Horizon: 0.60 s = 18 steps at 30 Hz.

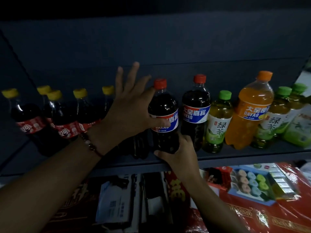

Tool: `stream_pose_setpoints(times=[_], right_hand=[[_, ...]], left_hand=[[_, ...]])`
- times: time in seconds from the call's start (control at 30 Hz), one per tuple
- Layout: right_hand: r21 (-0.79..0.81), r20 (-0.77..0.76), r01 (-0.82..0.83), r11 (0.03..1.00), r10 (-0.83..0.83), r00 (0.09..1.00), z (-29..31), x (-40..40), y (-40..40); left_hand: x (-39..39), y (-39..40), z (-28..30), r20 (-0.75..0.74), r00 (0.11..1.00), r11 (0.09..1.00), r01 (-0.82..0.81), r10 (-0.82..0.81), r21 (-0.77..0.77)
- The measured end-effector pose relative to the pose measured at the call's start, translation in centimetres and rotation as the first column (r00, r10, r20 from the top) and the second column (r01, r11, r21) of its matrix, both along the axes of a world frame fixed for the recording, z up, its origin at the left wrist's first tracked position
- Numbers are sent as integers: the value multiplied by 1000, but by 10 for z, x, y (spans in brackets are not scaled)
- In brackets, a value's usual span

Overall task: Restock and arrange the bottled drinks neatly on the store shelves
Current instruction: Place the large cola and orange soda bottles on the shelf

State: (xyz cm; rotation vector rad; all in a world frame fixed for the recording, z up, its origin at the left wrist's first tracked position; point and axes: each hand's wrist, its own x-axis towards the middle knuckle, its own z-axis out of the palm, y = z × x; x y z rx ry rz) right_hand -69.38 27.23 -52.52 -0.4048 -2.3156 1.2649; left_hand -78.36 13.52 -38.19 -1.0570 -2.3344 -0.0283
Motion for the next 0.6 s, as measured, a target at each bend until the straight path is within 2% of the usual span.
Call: stream_pose_setpoints(times=[0.2, 0.33, 0.43, 0.6], right_hand=[[146, 12, 130, 981, -133, 991, -11, -14, -8], [124, 46, 122, 985, -129, 991, -8, -17, -15], [173, 57, 112, 979, -123, 991, -9, -17, -17], [198, 103, 20, 980, -41, 994, -9, -13, -9]], left_hand=[[-3, 12, -10, -17, 1000, 999, -21, 22, 41], [-5, 21, -16, -50, 996, 998, -67, 67, 14], [-6, 26, -20, -90, 989, 993, -116, 115, -8], [-5, 25, -28, -131, 979, 988, -154, 153, 1]])
